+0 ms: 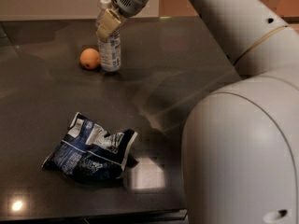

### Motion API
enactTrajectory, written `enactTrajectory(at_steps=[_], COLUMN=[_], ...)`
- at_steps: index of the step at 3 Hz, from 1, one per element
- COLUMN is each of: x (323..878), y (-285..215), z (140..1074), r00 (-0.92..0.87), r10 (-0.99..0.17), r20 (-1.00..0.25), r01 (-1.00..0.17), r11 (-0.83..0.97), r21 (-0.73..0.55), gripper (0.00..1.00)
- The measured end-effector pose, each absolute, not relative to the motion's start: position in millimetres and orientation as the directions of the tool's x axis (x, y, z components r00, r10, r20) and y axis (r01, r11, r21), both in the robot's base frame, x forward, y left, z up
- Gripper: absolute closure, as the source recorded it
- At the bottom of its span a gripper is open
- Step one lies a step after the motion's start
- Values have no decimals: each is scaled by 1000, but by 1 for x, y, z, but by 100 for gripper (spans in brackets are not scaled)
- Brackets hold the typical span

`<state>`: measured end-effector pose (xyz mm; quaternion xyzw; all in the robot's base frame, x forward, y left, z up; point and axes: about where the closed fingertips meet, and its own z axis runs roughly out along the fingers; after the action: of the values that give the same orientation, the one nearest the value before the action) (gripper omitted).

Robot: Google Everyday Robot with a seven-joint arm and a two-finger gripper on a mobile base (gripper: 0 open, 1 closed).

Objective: Move blue plastic bottle near orange

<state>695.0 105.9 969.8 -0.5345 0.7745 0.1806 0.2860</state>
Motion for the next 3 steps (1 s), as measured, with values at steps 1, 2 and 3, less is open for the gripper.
enactTrajectory(at_steps=[1, 2, 3], x=[697, 695, 694], y=[114, 120, 121], z=[960, 949, 942], r00=[-283, -295, -297], r10=[-722, -731, -738], r20=[-632, -615, -606], r01=[-922, -917, -915], r11=[386, 397, 401], r21=[-28, -32, -40], gripper=[100, 84, 61])
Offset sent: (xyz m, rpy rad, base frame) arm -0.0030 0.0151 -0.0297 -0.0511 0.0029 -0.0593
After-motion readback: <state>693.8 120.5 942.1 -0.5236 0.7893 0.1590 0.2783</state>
